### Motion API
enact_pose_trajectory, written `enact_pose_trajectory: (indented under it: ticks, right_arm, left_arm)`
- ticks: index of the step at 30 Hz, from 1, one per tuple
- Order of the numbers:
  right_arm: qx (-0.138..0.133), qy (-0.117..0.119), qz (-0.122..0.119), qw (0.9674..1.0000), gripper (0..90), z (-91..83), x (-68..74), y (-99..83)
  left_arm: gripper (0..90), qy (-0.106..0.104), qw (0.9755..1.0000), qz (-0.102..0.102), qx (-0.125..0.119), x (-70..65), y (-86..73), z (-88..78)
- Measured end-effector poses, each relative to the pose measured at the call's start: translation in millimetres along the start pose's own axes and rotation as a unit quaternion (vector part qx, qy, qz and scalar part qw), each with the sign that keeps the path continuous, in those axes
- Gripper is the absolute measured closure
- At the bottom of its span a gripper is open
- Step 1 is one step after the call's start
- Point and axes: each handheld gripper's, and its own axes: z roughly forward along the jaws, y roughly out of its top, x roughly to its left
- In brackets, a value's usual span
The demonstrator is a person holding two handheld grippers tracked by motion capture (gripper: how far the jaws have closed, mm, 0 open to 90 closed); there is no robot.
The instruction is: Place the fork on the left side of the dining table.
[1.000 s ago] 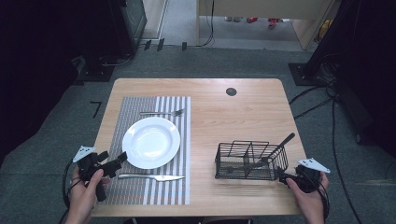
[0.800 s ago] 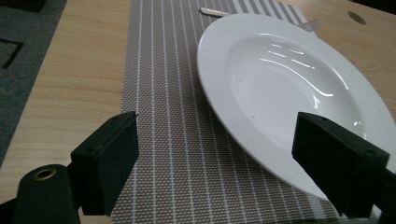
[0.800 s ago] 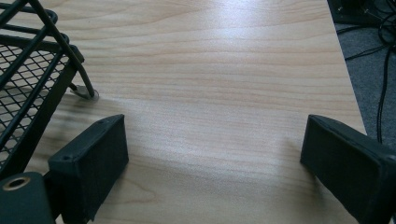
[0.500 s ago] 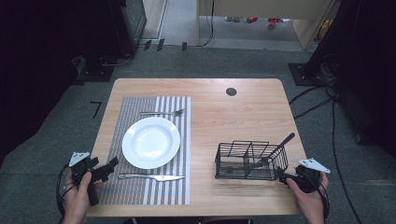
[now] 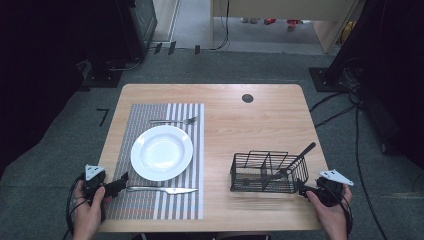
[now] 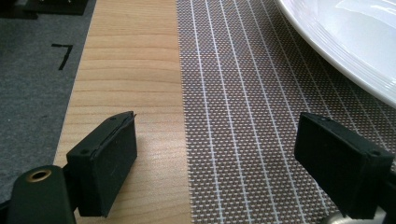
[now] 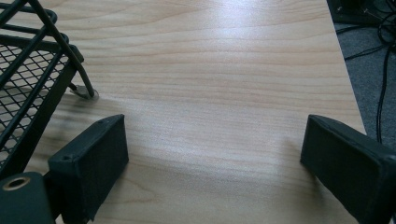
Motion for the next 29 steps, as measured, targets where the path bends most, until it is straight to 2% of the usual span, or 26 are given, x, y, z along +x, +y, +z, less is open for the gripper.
enact_pose_trajectory:
  ticks: [2, 3, 4, 6, 29]
  right_arm:
    - [0.0, 0.0, 0.0, 1.0, 7.0, 0.0, 0.0, 0.0]
    - [0.0, 0.0, 0.0, 1.0, 7.0, 0.0, 0.0, 0.0]
    - [0.0, 0.0, 0.0, 1.0, 7.0, 0.0, 0.0, 0.0]
    - [0.0, 0.0, 0.0, 1.0, 7.0, 0.0, 0.0, -0.1]
    - [0.001, 0.0, 0.001, 1.0, 6.9, -0.2, 0.1, -0.1]
  left_arm:
    - [13.6, 0.002, 1.0, 0.006, 0.002, -0.2, -0.1, 0.0]
    - [13.6, 0.011, 0.9998, 0.018, 0.006, -2.6, -0.3, 0.6]
    - [13.6, 0.011, 0.9998, 0.018, 0.006, -2.6, -0.3, 0.6]
    - [13.6, 0.028, 0.9989, 0.036, 0.014, -7.5, 0.0, 2.5]
    - [13.3, 0.028, 0.9989, 0.036, 0.014, -7.5, 0.0, 2.6]
